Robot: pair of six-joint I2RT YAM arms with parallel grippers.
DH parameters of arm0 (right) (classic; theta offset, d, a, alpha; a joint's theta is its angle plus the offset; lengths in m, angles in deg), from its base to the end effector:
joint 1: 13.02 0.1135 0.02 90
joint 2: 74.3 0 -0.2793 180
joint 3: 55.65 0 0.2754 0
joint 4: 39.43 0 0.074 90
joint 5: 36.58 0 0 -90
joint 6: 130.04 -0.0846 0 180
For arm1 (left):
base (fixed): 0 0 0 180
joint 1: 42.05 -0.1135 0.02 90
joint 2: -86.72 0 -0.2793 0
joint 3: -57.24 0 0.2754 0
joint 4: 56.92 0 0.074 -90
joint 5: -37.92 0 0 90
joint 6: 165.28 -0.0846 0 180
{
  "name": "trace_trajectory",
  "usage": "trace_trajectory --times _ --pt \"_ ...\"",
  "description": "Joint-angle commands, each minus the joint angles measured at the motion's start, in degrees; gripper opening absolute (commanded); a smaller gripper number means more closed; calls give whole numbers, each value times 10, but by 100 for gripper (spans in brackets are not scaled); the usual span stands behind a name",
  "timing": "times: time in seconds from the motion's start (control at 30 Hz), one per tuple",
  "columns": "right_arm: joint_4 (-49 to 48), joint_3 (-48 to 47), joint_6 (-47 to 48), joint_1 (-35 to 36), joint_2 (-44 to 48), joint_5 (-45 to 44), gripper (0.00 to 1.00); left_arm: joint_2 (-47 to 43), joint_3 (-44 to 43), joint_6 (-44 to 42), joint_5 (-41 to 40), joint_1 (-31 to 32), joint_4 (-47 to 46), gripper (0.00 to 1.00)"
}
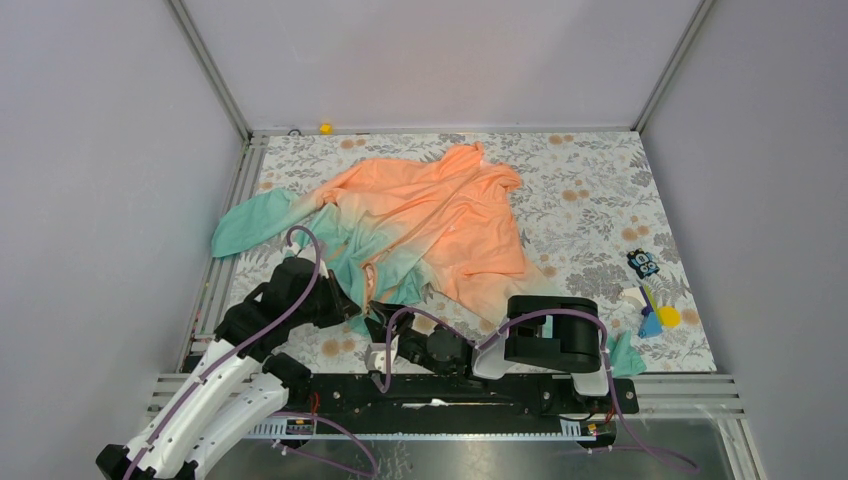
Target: Zip up the jacket
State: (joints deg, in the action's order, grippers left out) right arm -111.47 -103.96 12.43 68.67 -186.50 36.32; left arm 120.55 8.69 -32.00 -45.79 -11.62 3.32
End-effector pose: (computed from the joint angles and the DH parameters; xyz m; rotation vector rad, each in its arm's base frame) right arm 0.0824 0.3922 0.1468 -1.2094 0.7781 0.2061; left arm 0.1377 -0.0916 0.2262 -0.2229 2.4788 -0.7196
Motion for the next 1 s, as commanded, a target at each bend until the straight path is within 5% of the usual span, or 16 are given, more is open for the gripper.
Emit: trace_trajectory --times 0.0,0.97 --pt "-121 -13 -12 -3 26 -16 51 -3 -3 -2 9 1 -8 0" --pt "-120 10 -44 -10 57 -2 50 2 -3 -2 7 1 -7 0"
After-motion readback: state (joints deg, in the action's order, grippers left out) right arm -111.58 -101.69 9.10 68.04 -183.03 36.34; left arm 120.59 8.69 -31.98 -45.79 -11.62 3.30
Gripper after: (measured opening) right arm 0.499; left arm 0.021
